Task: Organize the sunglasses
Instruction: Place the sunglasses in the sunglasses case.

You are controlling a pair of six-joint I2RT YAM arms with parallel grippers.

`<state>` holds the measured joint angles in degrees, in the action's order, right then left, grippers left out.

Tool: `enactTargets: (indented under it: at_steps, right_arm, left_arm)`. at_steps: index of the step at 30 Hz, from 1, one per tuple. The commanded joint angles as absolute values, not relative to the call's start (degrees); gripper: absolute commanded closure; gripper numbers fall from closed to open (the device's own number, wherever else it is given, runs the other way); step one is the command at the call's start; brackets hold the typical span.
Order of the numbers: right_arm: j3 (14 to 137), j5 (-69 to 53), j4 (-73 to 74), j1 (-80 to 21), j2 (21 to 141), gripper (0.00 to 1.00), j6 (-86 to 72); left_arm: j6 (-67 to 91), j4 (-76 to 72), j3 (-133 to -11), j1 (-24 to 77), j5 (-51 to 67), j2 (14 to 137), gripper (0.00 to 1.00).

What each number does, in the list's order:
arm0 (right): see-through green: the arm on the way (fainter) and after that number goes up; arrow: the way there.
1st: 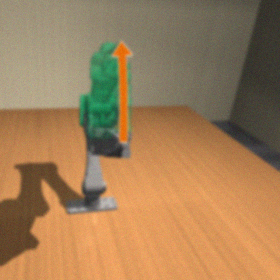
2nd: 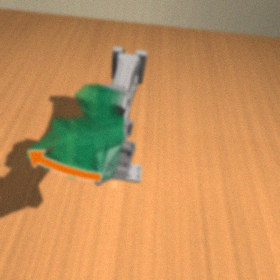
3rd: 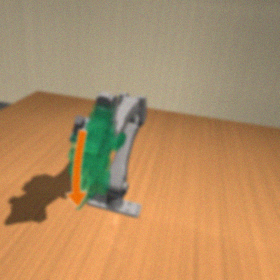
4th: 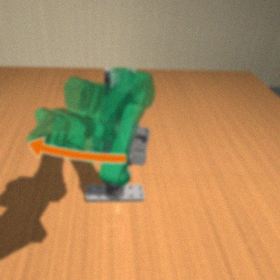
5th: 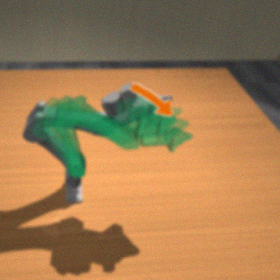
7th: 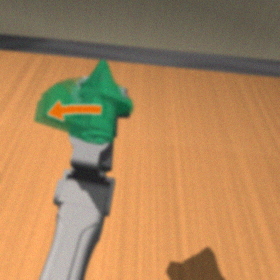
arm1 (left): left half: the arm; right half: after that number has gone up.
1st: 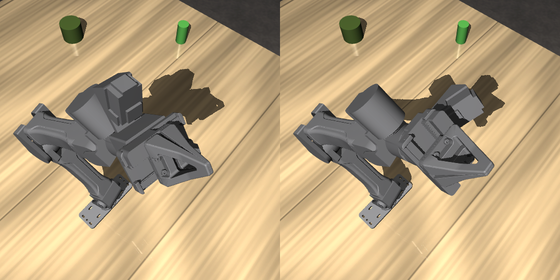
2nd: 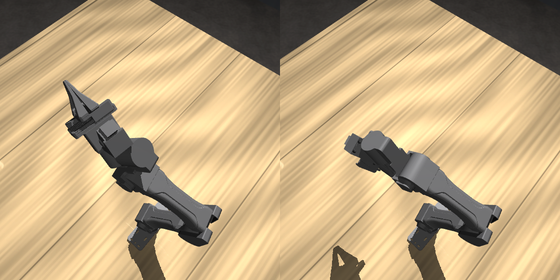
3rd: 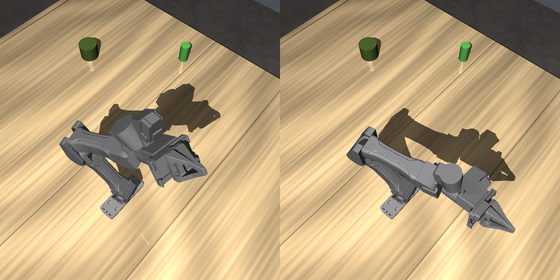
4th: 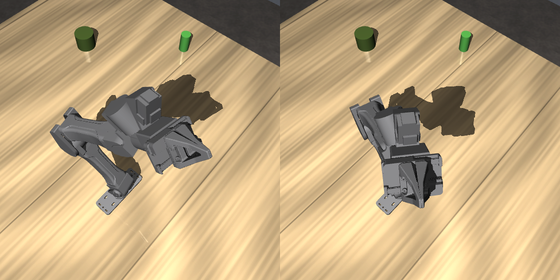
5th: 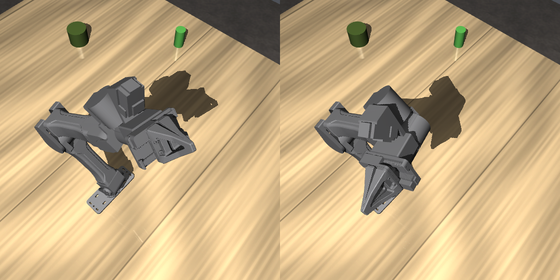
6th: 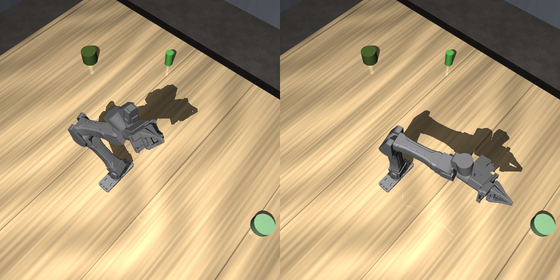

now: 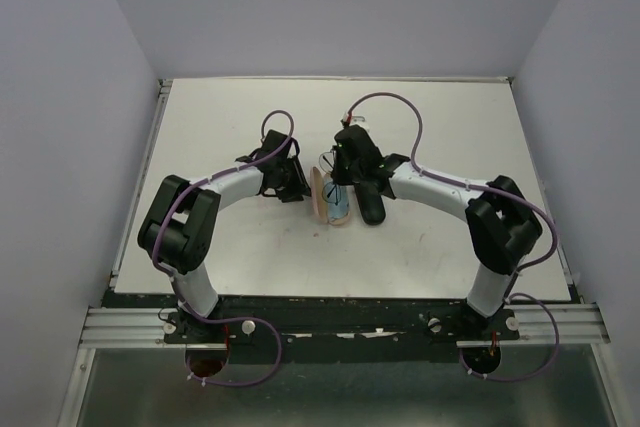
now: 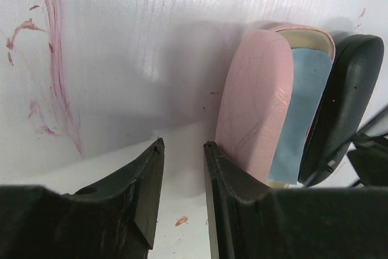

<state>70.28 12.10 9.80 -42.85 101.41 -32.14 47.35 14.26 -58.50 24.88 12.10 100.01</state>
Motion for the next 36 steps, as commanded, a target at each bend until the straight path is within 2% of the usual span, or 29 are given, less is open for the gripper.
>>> enactTargets:
  at_steps: [1,30,36]
  right_arm:
    - [73.4,9.5,13.1,-42.4,105.4,0.99,-30.0]
    - [77.4,16.6,24.2,-42.3,111.8,0.99,-31.6]
    - [77.3,12.0,25.2,-42.4,112.1,0.99,-30.8]
  left_arm:
    - [46.5,13.7,-60.2,25.2,13.4,99.3,0.58]
    - [46.3,15.4,-61.6,27.5,10.9,98.2,0.57]
    - [46.3,15.9,-62.2,27.8,10.4,98.2,0.57]
